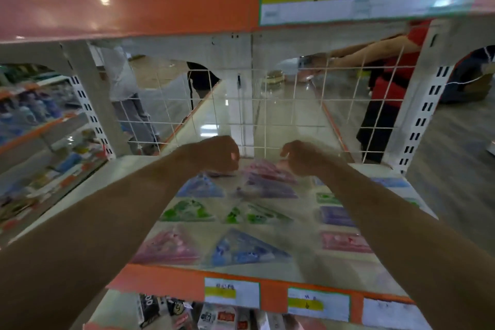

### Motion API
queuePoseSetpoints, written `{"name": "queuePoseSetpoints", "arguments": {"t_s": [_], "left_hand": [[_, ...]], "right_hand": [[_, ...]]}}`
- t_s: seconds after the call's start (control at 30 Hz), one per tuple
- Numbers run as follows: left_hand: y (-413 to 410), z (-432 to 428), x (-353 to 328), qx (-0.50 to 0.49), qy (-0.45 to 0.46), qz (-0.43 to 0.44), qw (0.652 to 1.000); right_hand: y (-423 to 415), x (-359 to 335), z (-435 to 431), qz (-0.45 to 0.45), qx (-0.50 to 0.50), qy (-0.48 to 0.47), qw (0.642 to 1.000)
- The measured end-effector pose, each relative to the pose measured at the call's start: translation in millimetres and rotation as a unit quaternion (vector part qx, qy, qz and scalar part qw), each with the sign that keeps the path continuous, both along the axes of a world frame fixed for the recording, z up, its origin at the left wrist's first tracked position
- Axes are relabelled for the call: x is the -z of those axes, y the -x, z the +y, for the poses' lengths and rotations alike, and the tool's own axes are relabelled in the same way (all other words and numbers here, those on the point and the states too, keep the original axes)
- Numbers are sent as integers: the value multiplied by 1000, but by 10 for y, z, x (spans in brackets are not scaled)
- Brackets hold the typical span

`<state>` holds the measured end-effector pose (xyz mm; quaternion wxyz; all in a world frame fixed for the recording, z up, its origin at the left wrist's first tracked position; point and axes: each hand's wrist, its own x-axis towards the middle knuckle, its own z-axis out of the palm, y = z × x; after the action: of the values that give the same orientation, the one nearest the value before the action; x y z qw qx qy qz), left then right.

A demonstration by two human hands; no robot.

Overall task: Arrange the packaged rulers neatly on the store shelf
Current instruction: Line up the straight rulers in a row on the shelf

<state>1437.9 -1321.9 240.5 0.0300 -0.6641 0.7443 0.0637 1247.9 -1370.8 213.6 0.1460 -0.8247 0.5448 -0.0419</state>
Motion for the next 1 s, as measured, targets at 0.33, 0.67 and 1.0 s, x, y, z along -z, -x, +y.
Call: {"name": "queuePoseSetpoints", "arguments": {"t_s": [0.33, 0.67, 1.0], "left_hand": [[8, -744, 346, 42, -30, -50, 997], [9, -961, 475, 58, -122, -71, 988], [43, -933, 562, 66, -76, -59, 993]], "right_hand": [[-333, 246, -158, 53, 53, -11, 997], [-357, 231, -204, 77, 40, -24, 996], [-346, 240, -271, 100, -7, -18, 995]]}}
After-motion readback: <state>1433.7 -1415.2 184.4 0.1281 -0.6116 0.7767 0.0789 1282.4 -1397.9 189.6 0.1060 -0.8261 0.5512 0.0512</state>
